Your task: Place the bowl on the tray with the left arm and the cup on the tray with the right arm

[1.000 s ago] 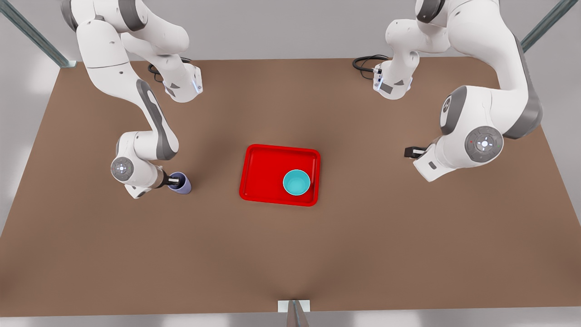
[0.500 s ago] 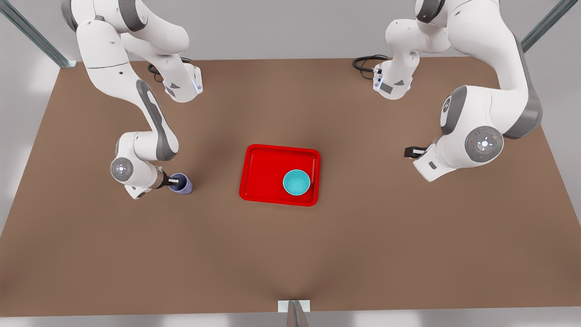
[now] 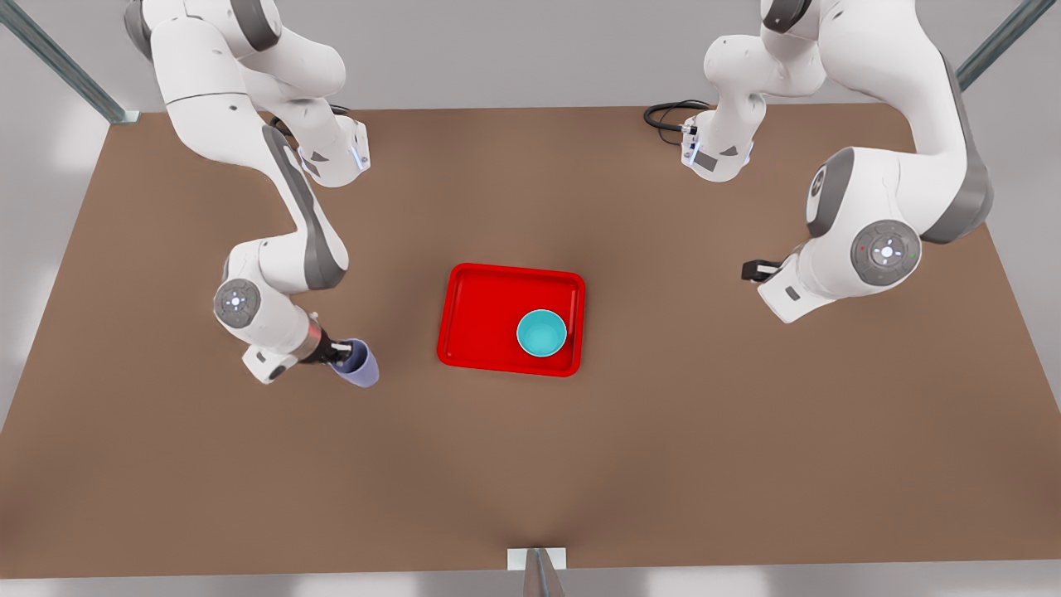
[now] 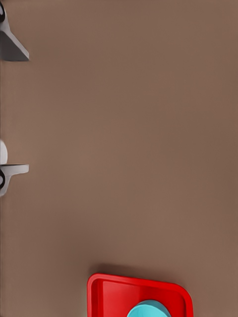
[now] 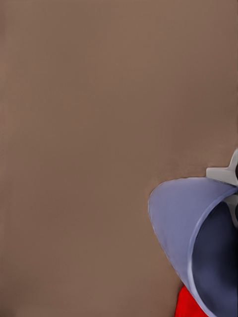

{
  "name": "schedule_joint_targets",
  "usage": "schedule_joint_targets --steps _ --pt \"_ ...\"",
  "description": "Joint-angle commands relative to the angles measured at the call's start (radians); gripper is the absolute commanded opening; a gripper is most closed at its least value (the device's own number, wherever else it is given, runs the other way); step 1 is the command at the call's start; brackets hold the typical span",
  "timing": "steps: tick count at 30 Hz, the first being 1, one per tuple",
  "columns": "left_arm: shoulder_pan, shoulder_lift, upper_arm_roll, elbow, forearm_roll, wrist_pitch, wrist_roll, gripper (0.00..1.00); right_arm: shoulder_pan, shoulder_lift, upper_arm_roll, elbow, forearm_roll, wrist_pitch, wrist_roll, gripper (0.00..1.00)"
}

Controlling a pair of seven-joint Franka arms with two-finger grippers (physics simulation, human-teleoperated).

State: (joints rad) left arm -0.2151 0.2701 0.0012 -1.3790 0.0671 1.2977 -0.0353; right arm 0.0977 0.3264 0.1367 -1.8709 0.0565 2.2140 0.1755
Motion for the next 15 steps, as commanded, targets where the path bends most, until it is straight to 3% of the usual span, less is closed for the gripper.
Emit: schedule_joint_targets --steps 1,8,9,10,11,15 --pt "0.000 -0.002 -0.001 0.000 0.002 0.000 0.000 1.00 0.017 0.003 0.001 0.021 -0.010 -0.023 0.036 0.21" --pt "0.000 -0.022 -0.001 -0.046 0.003 0.054 0.044 1.00 0.204 0.097 0.001 0.240 -0.009 -0.180 0.312 0.21" --pt "0.000 -0.069 -0.001 -0.121 0.003 0.106 0.064 1.00 0.227 0.105 0.006 0.240 -0.006 -0.180 0.337 0.21" --pt "0.000 -0.202 -0.001 -0.337 0.003 0.256 0.078 1.00 0.246 0.105 0.006 0.237 -0.006 -0.188 0.354 0.21" --pt "0.000 -0.250 0.000 -0.403 0.002 0.295 0.075 1.00 0.250 0.105 0.006 0.236 -0.006 -0.246 0.352 0.21" --pt "0.000 -0.273 0.017 -0.400 0.000 0.301 0.077 1.00 0.258 0.085 0.050 0.185 -0.004 -0.287 0.368 0.21"
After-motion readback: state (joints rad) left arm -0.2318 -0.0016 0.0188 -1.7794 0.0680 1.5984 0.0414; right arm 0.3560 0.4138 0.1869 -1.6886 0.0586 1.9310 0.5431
